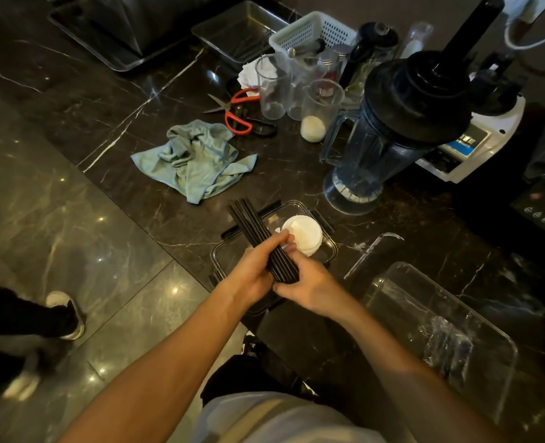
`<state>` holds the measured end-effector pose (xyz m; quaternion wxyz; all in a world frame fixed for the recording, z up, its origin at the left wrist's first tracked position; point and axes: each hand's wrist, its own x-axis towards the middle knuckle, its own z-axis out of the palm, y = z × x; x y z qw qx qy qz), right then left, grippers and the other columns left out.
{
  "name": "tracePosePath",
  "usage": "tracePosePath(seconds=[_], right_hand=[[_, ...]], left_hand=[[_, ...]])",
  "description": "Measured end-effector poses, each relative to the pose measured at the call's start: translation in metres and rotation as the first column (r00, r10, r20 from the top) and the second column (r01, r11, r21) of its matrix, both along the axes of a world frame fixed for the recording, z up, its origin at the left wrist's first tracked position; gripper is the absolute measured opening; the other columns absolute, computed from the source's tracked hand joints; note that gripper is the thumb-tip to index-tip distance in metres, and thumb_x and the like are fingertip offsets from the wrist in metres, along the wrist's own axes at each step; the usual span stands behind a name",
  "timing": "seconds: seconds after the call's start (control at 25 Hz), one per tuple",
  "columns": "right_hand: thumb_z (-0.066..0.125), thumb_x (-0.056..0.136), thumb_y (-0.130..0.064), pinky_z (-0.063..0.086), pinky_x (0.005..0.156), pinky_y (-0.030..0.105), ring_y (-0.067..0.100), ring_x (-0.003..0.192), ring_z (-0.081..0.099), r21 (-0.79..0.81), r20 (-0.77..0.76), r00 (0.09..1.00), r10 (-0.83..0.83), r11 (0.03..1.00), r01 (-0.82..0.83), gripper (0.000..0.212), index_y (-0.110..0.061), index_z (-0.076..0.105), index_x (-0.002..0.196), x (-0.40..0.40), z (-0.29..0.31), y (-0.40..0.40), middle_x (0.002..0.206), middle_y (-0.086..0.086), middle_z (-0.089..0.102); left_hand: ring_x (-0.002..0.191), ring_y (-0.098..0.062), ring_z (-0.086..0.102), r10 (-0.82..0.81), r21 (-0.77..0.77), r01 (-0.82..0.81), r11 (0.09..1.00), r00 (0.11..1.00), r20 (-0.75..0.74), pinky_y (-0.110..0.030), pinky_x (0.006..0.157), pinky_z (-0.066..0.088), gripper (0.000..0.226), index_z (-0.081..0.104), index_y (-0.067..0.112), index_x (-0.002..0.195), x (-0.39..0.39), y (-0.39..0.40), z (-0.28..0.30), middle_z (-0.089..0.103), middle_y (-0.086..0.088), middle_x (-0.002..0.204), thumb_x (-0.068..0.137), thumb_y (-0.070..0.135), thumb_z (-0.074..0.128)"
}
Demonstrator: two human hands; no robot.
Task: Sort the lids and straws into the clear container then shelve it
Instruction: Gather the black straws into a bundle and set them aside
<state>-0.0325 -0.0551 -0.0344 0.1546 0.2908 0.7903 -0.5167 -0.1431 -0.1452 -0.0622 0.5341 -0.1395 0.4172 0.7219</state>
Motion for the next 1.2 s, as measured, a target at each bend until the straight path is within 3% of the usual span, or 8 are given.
tracePosePath(seconds=[0.08,0.16,0.28,0.36,0.52,0.72,0.88,1.2], right_hand=[[0.075,0.078,-0.024,0.053,0.103,0.043,0.022,0.124,0.059,-0.018,0.038,0.998,-0.054,0.998,0.055,0.086,-0.031,0.035,0.154,-0.008,-0.006,-0.011,0.131,0.003,0.062],[0.071,0.083,-0.013,0.057,0.089,0.039,0.022,0.107,0.065,-0.091,0.08,0.992,-0.101,0.99,0.109,0.074,-0.027,0.041,0.15,-0.011,-0.012,-0.018,0.111,0.002,0.065],[0.068,0.089,-0.015,0.057,0.092,0.041,0.016,0.101,0.066,-0.054,0.109,0.987,-0.118,0.991,0.125,0.065,-0.026,0.045,0.149,-0.015,-0.018,-0.023,0.111,-0.002,0.066],[0.068,0.093,-0.021,0.053,0.087,0.036,0.02,0.103,0.065,0.093,0.137,0.985,-0.107,0.991,0.095,0.054,-0.022,0.048,0.143,-0.019,-0.017,-0.026,0.113,-0.002,0.064],[0.068,0.094,-0.027,0.05,0.082,0.037,0.028,0.11,0.066,0.419,0.16,0.978,-0.133,0.906,0.055,0.037,-0.014,0.052,0.125,-0.024,-0.019,-0.034,0.116,0.007,0.068],[0.072,0.092,-0.027,0.052,0.08,0.035,0.024,0.111,0.064,0.547,0.123,0.986,-0.111,0.837,0.026,0.042,-0.014,0.051,0.126,-0.024,-0.032,-0.035,0.116,0.006,0.068],[0.071,0.093,-0.027,0.041,0.079,0.028,0.022,0.116,0.06,0.488,0.118,0.983,-0.139,0.871,0.064,0.044,-0.017,0.049,0.129,-0.015,-0.041,-0.03,0.119,0.003,0.065],[0.075,0.09,-0.023,0.039,0.073,0.026,0.022,0.103,0.063,0.458,-0.05,0.973,-0.225,0.861,0.222,0.037,-0.011,0.055,0.12,0.012,-0.051,-0.039,0.103,0.002,0.063]], left_hand=[[0.091,-0.019,0.074,-0.085,-0.083,0.081,0.993,0.995,-0.047,-0.035,0.085,0.061,0.018,0.074,0.006,0.104,0.004,-0.002,-0.006,0.074,-0.008,0.097,0.09,0.017,0.075],[0.09,-0.019,0.073,-0.119,-0.18,0.103,0.978,0.989,-0.082,-0.034,0.078,0.06,0.015,0.075,0.007,0.099,0.005,-0.005,-0.01,0.073,-0.009,0.095,0.089,0.018,0.077],[0.091,-0.022,0.073,-0.149,-0.298,0.105,0.949,0.981,-0.126,-0.032,0.071,0.058,0.032,0.069,0.004,0.109,0.003,-0.012,-0.014,0.073,-0.012,0.096,0.085,0.023,0.081],[0.089,-0.018,0.074,-0.228,-0.401,0.122,0.908,0.946,-0.23,-0.028,0.068,0.056,0.043,0.069,0.006,0.114,-0.002,-0.018,-0.015,0.076,-0.01,0.1,0.082,0.031,0.084],[0.058,0.004,0.067,-0.298,-0.515,0.024,0.857,0.838,-0.457,-0.011,0.049,0.048,0.039,0.068,0.005,0.112,-0.016,-0.028,-0.018,0.074,-0.002,0.089,0.087,0.032,0.08],[0.075,-0.005,0.069,-0.437,-0.576,0.039,0.816,0.694,-0.572,-0.018,0.061,0.054,0.039,0.064,0.015,0.12,-0.024,-0.024,-0.023,0.073,0.003,0.095,0.089,0.036,0.077],[0.089,-0.012,0.074,-0.494,-0.591,0.081,0.803,0.644,-0.583,-0.032,0.08,0.062,0.046,0.064,0.018,0.119,-0.021,-0.022,-0.029,0.075,0.002,0.101,0.085,0.045,0.079],[0.081,-0.008,0.071,-0.544,-0.618,0.125,0.776,0.63,-0.555,-0.02,0.064,0.051,0.067,0.062,0.018,0.117,-0.018,-0.021,-0.028,0.072,0.002,0.096,0.071,0.06,0.085]])
